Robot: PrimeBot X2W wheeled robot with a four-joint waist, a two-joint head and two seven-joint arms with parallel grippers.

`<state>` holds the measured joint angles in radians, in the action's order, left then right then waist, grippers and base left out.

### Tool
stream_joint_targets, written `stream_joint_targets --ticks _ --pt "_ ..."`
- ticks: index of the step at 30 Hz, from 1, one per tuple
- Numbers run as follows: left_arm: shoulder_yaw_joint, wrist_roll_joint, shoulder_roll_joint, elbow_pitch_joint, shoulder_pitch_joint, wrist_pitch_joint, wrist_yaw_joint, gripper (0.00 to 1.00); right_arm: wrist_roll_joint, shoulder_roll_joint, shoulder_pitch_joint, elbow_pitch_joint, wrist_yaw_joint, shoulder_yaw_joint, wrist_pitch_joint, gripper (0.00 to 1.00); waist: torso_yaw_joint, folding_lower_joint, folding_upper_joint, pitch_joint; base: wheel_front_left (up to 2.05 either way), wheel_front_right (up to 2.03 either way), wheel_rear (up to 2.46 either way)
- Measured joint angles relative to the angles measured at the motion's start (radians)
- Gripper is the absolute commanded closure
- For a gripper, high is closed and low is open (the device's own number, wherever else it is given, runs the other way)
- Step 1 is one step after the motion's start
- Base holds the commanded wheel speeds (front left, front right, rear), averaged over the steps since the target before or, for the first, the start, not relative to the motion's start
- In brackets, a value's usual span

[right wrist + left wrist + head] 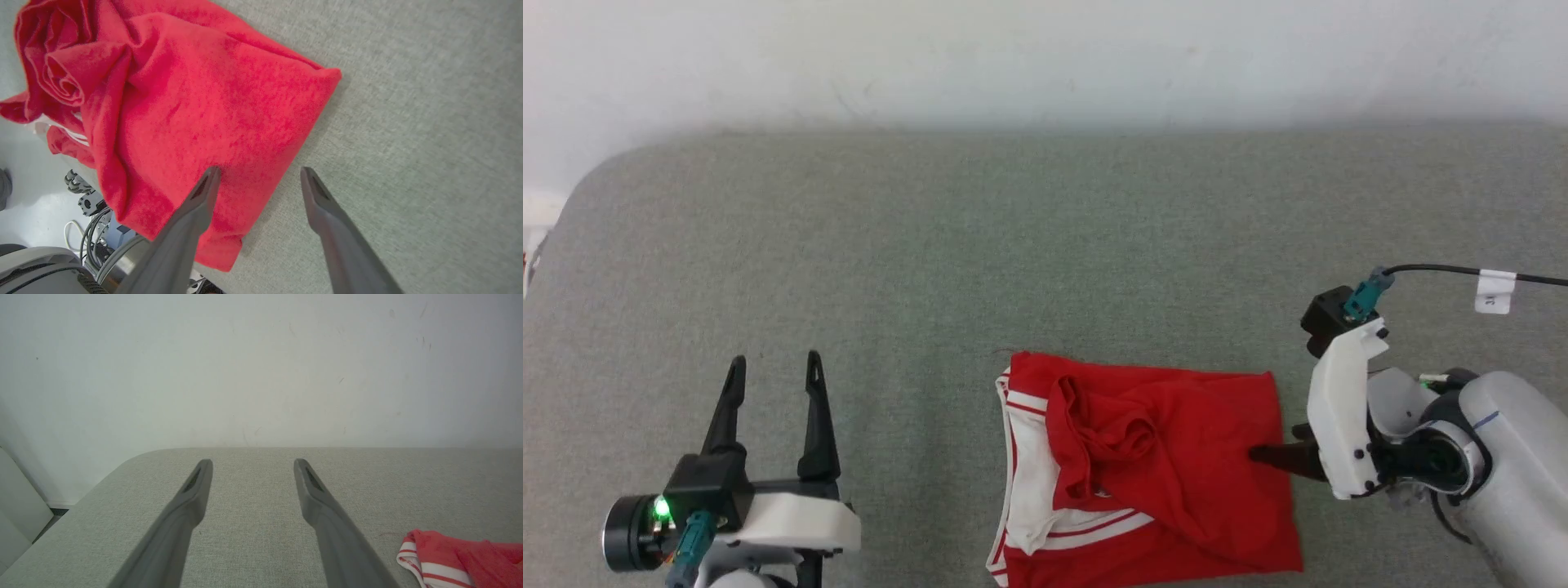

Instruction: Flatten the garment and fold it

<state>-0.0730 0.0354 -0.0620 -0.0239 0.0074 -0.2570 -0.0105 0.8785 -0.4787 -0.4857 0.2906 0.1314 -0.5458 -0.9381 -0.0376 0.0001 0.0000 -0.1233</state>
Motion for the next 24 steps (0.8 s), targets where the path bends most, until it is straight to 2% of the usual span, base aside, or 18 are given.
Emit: stream_joint_targets --ticks 5,11,12,13,21,24 --pt "0.002 0.000 0.002 -0.005 -0.033 0.000 0.000 0.00 0.037 0.050 0.021 0.062 0.000 -0.008 0.019 0.00 -0.026 0.0000 0.0000 -0.038 0.00 0.00 0.00" --pt "-0.001 0.000 0.003 -0.008 -0.046 0.000 0.000 0.00 0.046 0.037 0.029 0.066 0.000 -0.028 0.072 0.00 -0.050 -0.0003 0.0000 -0.071 0.00 0.00 0.00" --pt "-0.002 0.000 0.003 -0.008 -0.050 0.000 0.000 0.00 0.046 0.032 0.029 0.062 0.000 -0.035 0.085 0.30 -0.052 -0.0002 0.0000 -0.075 0.00 0.00 0.00" --pt "-0.002 0.000 0.003 -0.008 -0.051 0.000 0.000 0.00 0.048 0.026 0.029 0.061 0.000 -0.040 0.097 1.00 -0.054 -0.0002 0.0000 -0.077 0.00 0.00 0.00" --pt "-0.025 -0.001 0.003 -0.015 -0.036 0.000 -0.010 0.00 0.081 0.015 0.011 -0.006 0.000 -0.126 0.192 1.00 -0.030 -0.0001 0.0000 -0.045 0.00 0.00 0.00" --pt "-0.042 -0.001 0.003 -0.013 -0.003 0.000 -0.013 0.00 0.080 -0.022 -0.030 -0.066 0.000 -0.169 0.204 1.00 0.002 -0.0001 0.0000 -0.032 0.00 0.00 0.00"
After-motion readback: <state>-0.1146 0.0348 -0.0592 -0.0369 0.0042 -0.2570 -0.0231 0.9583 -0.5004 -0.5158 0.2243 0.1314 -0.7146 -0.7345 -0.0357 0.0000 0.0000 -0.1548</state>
